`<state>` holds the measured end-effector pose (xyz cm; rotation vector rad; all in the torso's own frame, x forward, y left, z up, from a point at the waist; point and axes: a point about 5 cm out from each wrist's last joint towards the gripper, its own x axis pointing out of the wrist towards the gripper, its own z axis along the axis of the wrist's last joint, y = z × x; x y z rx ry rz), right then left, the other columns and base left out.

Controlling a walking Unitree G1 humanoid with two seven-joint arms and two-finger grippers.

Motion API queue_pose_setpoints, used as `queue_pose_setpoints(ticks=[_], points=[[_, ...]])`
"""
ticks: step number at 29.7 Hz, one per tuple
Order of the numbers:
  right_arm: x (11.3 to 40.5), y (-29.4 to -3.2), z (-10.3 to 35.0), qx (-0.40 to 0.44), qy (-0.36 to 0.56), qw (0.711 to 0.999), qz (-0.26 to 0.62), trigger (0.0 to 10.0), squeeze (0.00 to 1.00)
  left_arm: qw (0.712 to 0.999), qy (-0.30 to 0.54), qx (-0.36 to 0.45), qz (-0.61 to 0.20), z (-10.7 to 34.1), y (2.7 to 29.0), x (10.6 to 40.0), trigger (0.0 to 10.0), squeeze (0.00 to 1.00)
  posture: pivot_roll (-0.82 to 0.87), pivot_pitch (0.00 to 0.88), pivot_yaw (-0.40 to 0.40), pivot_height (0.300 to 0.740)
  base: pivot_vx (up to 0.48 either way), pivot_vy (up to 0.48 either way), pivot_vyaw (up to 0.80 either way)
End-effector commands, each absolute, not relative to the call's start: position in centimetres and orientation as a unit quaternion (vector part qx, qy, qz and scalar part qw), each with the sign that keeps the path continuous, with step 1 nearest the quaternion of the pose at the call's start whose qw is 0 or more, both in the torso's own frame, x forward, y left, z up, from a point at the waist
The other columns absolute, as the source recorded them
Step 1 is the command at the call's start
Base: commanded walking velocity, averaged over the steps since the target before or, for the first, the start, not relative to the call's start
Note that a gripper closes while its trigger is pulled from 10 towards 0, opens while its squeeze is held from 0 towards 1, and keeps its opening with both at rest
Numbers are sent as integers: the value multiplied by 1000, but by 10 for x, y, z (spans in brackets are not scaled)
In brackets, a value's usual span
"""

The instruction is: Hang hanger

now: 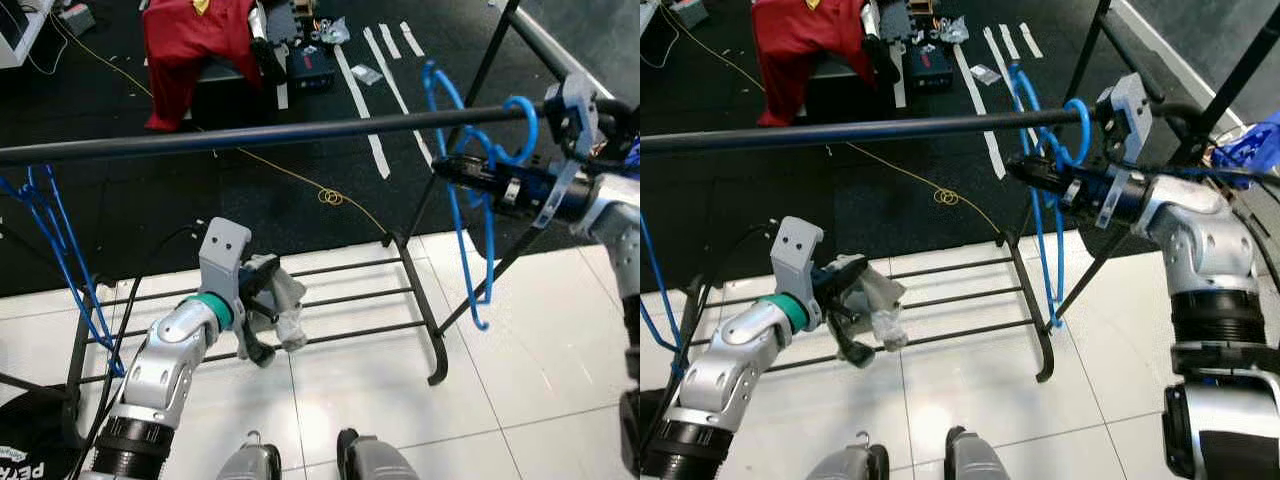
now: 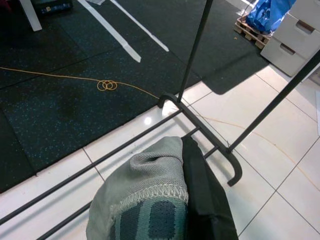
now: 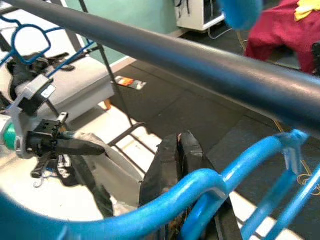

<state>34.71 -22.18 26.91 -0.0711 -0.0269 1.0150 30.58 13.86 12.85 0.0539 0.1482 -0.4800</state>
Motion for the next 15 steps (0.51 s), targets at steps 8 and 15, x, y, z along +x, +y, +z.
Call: queue_pose_setpoints(ticks=[8, 15], points=[[357, -214, 275, -16, 1, 853, 521, 0, 0, 969, 83, 30, -232, 125, 143, 300, 10000, 0, -43, 131, 31, 740, 0, 0, 0], [370, -213, 277, 59, 7, 850, 523, 0, 0, 969, 86, 33, -228, 126, 147, 298, 10000, 0, -25, 146, 33, 740, 0, 0, 0]])
